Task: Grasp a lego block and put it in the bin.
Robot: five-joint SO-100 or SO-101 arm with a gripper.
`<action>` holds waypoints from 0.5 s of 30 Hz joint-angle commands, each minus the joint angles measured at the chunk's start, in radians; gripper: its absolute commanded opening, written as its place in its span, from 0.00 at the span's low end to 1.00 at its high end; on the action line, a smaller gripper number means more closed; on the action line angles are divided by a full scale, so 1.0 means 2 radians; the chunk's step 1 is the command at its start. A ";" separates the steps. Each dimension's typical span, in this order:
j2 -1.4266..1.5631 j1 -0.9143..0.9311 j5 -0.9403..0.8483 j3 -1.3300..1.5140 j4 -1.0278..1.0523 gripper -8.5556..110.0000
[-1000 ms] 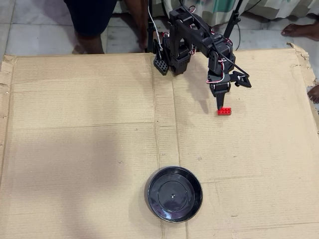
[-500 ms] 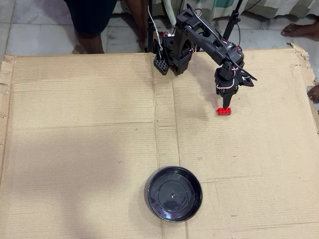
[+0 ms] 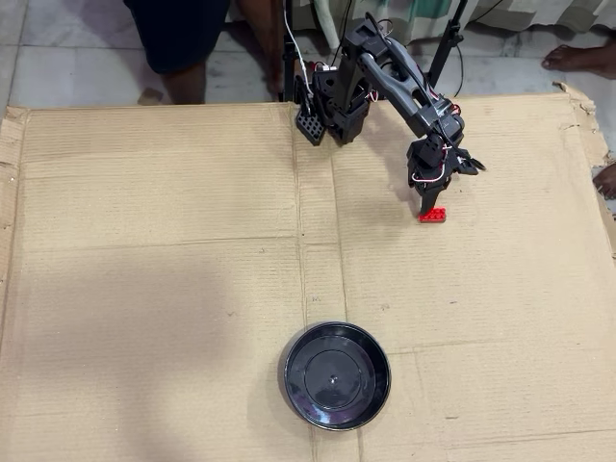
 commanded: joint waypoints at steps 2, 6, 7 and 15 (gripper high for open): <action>0.005 -0.011 0.005 0.000 -0.007 0.30; 0.003 -0.031 0.005 0.000 -0.008 0.30; 0.001 -0.035 0.005 0.001 -0.010 0.30; -0.081 -0.038 0.004 -0.005 -0.124 0.30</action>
